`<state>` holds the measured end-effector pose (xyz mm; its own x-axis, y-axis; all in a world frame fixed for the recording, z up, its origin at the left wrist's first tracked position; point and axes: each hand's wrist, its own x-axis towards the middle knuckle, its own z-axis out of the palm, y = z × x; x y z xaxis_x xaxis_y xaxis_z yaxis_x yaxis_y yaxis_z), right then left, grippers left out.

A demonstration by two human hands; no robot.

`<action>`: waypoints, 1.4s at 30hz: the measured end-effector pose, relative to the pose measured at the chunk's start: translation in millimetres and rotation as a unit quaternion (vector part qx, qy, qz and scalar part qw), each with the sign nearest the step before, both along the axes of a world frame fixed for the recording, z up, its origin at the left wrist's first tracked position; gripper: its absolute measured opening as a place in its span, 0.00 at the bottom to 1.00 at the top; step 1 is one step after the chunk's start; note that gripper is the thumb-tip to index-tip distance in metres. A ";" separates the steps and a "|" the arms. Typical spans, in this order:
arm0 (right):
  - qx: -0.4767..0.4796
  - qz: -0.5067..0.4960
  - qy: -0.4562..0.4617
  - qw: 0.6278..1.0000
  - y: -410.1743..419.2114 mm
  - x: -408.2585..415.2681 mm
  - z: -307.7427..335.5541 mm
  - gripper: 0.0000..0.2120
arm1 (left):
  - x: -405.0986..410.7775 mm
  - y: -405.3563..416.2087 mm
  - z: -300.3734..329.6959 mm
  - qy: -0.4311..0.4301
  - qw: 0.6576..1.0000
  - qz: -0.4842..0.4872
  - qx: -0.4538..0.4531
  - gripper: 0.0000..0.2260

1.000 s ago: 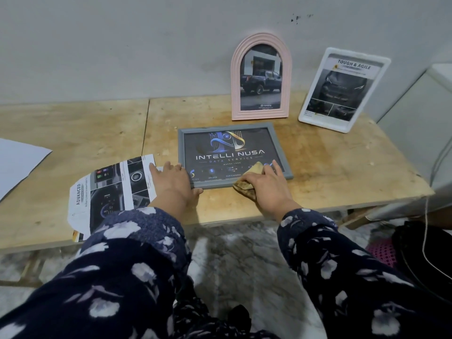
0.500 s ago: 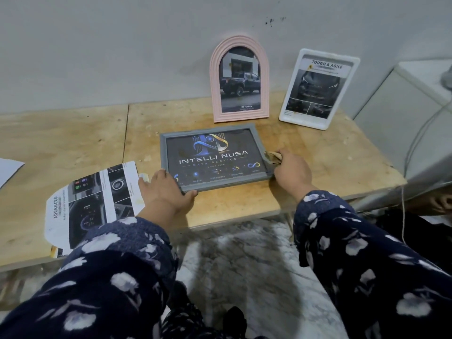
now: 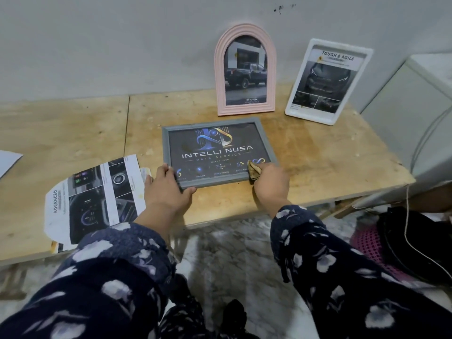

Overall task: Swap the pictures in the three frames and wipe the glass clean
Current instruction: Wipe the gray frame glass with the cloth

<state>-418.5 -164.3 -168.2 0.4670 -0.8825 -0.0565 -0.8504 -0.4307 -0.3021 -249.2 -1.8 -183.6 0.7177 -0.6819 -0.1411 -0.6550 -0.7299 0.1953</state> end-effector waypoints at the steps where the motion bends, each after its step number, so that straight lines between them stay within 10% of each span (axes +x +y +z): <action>1: 0.003 -0.003 -0.006 1.000 0.1 0.4 0.1 0.25 | -0.5 0.1 -0.1 0.002 1.000 0.000 -0.005 0.34; 13: 0.099 0.025 -0.080 0.992 56.5 52.6 0.3 0.20 | -3.0 0.7 -4.2 0.011 0.998 0.015 -0.063 0.33; 18: 0.283 -0.009 -0.235 0.930 43.1 62.8 15.6 0.14 | 3.2 8.1 -7.4 0.004 0.998 -0.012 -0.064 0.34; 31: 0.067 0.192 -0.089 0.975 -3.4 174.1 52.4 0.19 | -11.2 -1.8 -35.5 0.009 0.982 0.073 -0.175 0.48; 42: -0.085 0.340 0.089 0.932 12.6 210.4 -14.4 0.19 | -0.4 -6.2 -46.1 0.020 0.974 0.060 -0.216 0.51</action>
<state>-208.0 -151.7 -182.6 0.9182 -0.3894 -0.0724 -0.3938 -0.9172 -0.0610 -249.6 -8.0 -229.6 0.7962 -0.5947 0.1115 -0.5555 -0.6454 0.5243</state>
